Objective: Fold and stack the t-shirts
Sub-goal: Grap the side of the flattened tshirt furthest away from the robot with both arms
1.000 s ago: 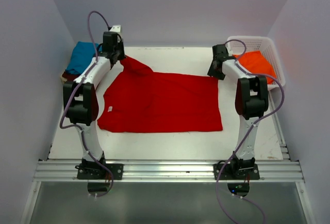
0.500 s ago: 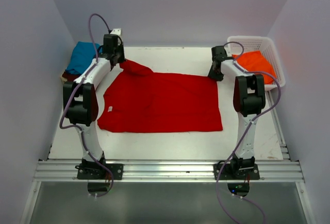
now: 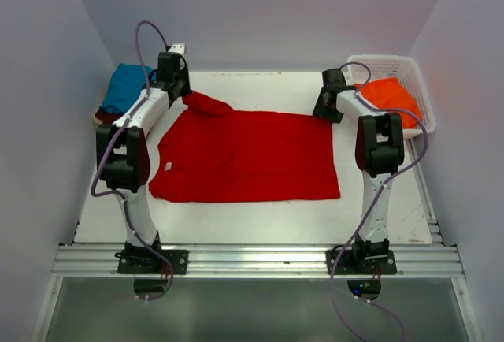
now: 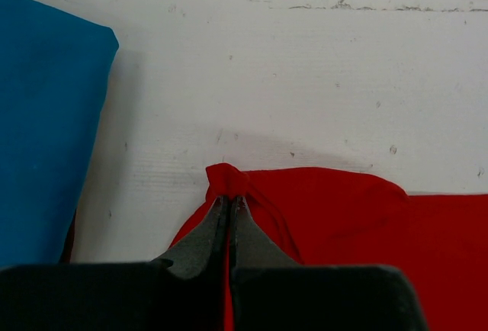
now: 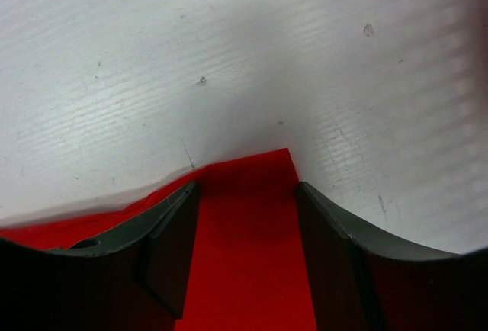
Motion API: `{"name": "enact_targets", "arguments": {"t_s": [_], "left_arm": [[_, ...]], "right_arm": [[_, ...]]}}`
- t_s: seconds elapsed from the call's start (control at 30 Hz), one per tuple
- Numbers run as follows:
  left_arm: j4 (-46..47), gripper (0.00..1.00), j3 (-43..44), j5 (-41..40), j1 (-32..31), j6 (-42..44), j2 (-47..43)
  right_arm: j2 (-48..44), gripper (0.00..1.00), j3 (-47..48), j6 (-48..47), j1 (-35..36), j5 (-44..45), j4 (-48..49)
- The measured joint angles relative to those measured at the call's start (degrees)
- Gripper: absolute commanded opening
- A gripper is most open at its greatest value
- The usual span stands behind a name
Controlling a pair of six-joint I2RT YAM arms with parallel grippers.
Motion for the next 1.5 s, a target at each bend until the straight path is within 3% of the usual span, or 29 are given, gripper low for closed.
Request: {"name": "enact_targets", "arguments": {"t_s": [0.8, 0.93, 1.07, 1.17, 1.5], "left_arm": [[-0.76, 0.00, -0.02, 0.02, 0.00, -0.02, 0.00], [-0.76, 0.00, -0.02, 0.02, 0.00, -0.02, 0.00], [-0.79, 0.00, -0.02, 0.02, 0.00, -0.02, 0.00], [-0.79, 0.00, -0.11, 0.02, 0.00, -0.02, 0.00], [-1.81, 0.00, -1.84, 0.00, 0.00, -0.02, -3.74]], "right_arm": [[1.62, 0.52, 3.45, 0.11, -0.02, 4.48, -1.01], [1.90, 0.44, 2.62, 0.66, -0.02, 4.44, -0.85], [1.90, 0.22, 2.40, 1.38, 0.00, 4.35, -0.50], [1.90, 0.00, 2.23, 1.42, 0.00, 4.33, -0.17], [-1.42, 0.00, -2.99, 1.64, -0.07, 3.28, 2.01]]}}
